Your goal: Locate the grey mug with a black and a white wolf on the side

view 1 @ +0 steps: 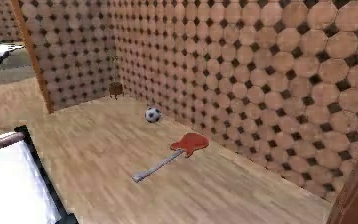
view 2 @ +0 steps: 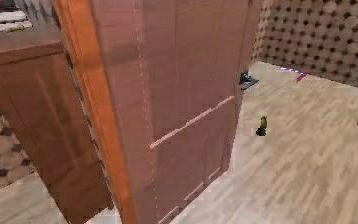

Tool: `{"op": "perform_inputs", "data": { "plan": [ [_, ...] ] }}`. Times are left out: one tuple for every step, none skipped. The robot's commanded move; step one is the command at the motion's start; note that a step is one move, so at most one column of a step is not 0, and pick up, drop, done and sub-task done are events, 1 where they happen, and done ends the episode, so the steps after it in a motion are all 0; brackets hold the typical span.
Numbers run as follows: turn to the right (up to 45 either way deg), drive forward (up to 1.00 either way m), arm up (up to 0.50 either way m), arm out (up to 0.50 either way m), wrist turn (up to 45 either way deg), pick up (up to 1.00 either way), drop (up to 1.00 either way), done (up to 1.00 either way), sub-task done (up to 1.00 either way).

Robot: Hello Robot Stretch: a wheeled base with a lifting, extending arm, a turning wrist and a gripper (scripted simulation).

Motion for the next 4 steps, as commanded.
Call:
{"op": "perform_inputs", "data": {
  "plan": [
    [0.0,1.00,0.00,0.00,0.0,0.00,0.00,0.00,0.00],
    [9.0,0.00,0.00,0.00,0.0,0.00,0.00,0.00,0.00],
    [0.0,0.05,0.00,0.00,0.0,0.00,0.00,0.00,0.00],
    [-45.0,0.00,0.00,0.00,0.0,0.00,0.00,0.00,0.00]
  ]
}}
